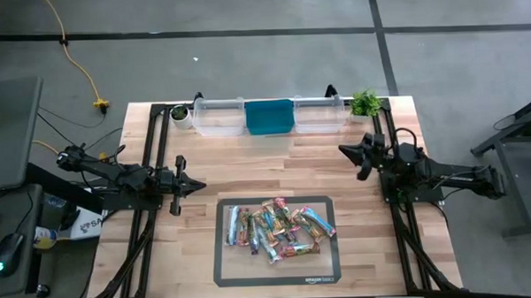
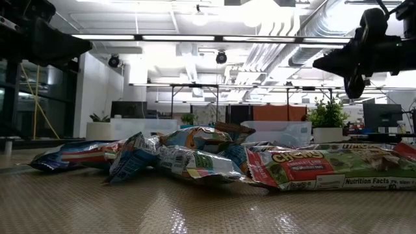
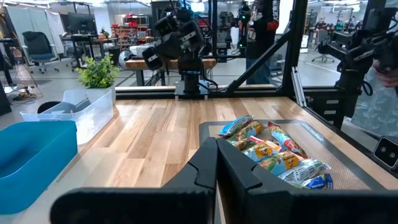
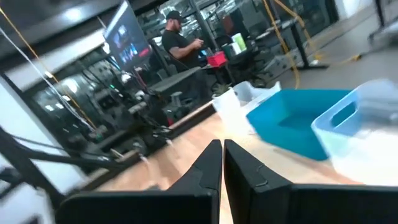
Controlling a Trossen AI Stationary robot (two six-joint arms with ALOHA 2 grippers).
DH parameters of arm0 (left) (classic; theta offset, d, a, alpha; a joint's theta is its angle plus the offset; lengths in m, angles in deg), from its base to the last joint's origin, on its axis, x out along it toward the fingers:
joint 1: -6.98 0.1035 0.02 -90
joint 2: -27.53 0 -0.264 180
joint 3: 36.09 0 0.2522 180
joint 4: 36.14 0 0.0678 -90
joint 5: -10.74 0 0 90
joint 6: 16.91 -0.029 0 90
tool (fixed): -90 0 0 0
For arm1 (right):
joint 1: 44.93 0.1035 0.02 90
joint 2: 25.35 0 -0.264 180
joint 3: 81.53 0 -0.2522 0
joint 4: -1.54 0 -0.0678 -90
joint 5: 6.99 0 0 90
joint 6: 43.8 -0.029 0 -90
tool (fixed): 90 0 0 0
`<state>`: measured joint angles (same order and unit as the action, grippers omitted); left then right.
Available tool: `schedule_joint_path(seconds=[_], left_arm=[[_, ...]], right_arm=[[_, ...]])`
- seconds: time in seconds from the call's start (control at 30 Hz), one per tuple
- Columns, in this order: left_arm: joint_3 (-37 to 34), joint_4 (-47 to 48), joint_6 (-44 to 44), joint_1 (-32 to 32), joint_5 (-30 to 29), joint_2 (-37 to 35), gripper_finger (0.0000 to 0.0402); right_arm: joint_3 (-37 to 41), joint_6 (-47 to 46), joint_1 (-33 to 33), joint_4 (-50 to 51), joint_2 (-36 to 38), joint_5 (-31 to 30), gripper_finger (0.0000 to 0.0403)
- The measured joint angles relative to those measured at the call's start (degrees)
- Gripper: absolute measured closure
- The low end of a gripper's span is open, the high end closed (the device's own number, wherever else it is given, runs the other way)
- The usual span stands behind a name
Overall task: Pick and place Granola Bars by type
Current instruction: Put the red granola bar into the right transparent bin
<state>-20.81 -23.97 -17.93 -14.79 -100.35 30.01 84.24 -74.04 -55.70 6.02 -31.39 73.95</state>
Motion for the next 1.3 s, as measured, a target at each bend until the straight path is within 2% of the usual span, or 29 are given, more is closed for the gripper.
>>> schedule_joint_path(seconds=[0.13, 0.23, 0.4, 0.63, 0.93, 1.17, 1.3], left_arm=[[0.0, 0.0, 0.0, 0.0, 0.0, 0.0, 0.04], [0.0, 0.0, 0.0, 0.0, 0.0, 0.0, 0.04], [0.0, 0.0, 0.0, 0.0, 0.0, 0.0, 0.04], [0.0, 0.0, 0.0, 0.0, 0.0, 0.0, 0.04], [0.0, 0.0, 0.0, 0.0, 0.0, 0.0, 0.04], [0.0, 0.0, 0.0, 0.0, 0.0, 0.0, 0.04], [0.0, 0.0, 0.0, 0.0, 0.0, 0.0, 0.04]], right_arm=[[0.0, -2.7, 0.0, -3.1, 0.0, 3.7, 0.0402], [-0.2, 0.6, 0.0, -5.9, 0.0, 8.7, 0.0402], [-7.0, 1.6, 0.0, -0.5, -1.6, 9.6, 0.0402], [-24.2, 9.4, 0.0, 14.8, -10.3, 8.5, 0.0402], [-47.4, 11.1, 0.0, 39.0, -29.2, 9.1, 0.0402], [-59.7, 12.6, 2.0, 54.6, -42.5, 10.7, 0.0402], [-64.4, 8.9, 3.6, 61.6, -48.6, 13.7, 0.0402]])
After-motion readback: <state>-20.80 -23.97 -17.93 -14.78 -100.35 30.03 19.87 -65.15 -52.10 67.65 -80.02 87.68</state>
